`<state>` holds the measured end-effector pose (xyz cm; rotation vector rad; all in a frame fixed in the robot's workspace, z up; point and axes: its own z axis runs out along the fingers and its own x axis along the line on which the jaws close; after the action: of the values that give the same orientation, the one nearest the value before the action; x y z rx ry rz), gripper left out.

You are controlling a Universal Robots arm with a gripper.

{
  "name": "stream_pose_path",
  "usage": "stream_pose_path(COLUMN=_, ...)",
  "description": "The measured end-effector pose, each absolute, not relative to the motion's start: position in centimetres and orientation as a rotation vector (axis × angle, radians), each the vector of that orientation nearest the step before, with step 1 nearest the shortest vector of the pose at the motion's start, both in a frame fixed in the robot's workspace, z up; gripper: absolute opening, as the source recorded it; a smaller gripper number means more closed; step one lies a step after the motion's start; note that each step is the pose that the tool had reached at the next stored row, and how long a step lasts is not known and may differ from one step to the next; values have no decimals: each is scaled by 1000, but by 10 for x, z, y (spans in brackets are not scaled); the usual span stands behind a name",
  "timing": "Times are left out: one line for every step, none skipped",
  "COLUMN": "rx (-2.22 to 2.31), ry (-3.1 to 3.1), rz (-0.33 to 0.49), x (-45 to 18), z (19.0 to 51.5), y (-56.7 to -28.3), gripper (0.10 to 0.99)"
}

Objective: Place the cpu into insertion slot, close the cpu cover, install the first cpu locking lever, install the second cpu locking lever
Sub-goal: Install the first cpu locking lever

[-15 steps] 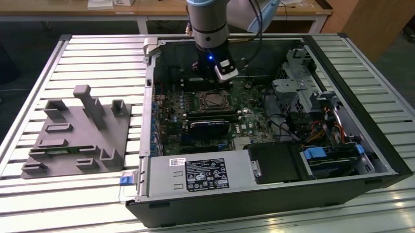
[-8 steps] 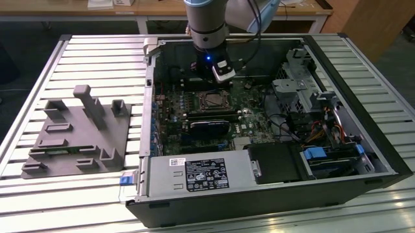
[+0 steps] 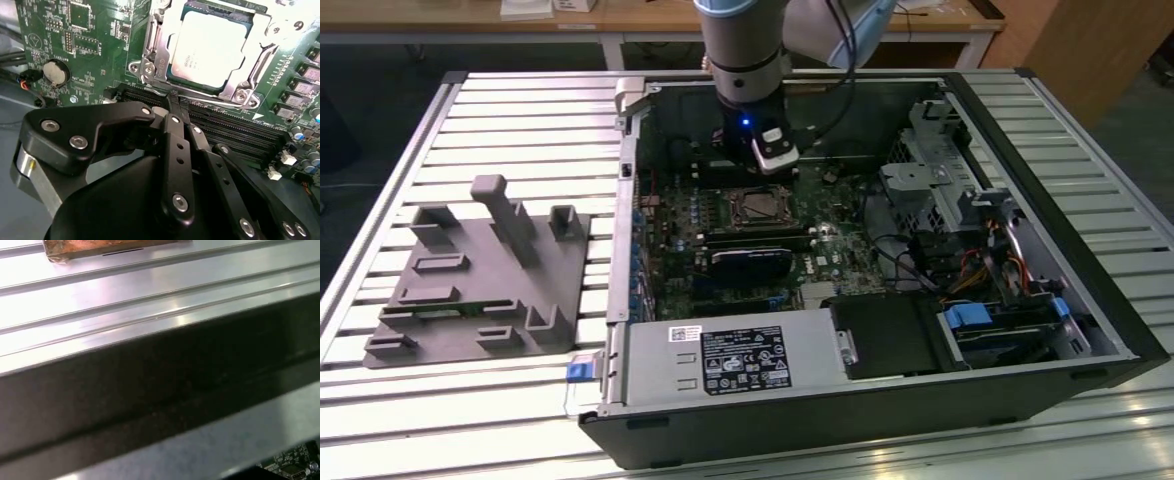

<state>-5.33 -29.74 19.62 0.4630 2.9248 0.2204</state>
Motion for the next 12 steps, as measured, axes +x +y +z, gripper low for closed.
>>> stream_pose_path(rx=473, ry=2923, rz=219, x=-53, z=196, y=-297, gripper=106)
stream_pose_path(rx=482, ry=2921, rz=218, x=-53, z=196, y=-297, gripper=106)
stream_pose_path(rx=490, ry=2919, rz=217, x=-53, z=196, y=-297, gripper=106)
stream_pose_path(rx=498, ry=2918, rz=217, x=-53, z=195, y=-297, gripper=106)
stream_pose_path(rx=505, ry=2916, rz=216, x=-54, z=195, y=-297, gripper=106)
stream_pose_path(rx=513, ry=2914, rz=215, x=-53, z=195, y=-297, gripper=106)
stream_pose_path(rx=519, ry=2913, rz=215, x=-53, z=195, y=-297, gripper=106)
stream_pose_path(rx=524, ry=2912, rz=215, x=-53, z=195, y=-297, gripper=106)
stream_pose_path(rx=530, ry=2911, rz=214, x=-53, z=195, y=-297, gripper=106)
stream_pose_path(rx=534, ry=2910, rz=214, x=-53, z=195, y=-297, gripper=106)
stream_pose_path(rx=538, ry=2909, rz=213, x=-53, z=194, y=-297, gripper=106)
stream_pose_path(rx=540, ry=2908, rz=212, x=-53, z=194, y=-298, gripper=106)
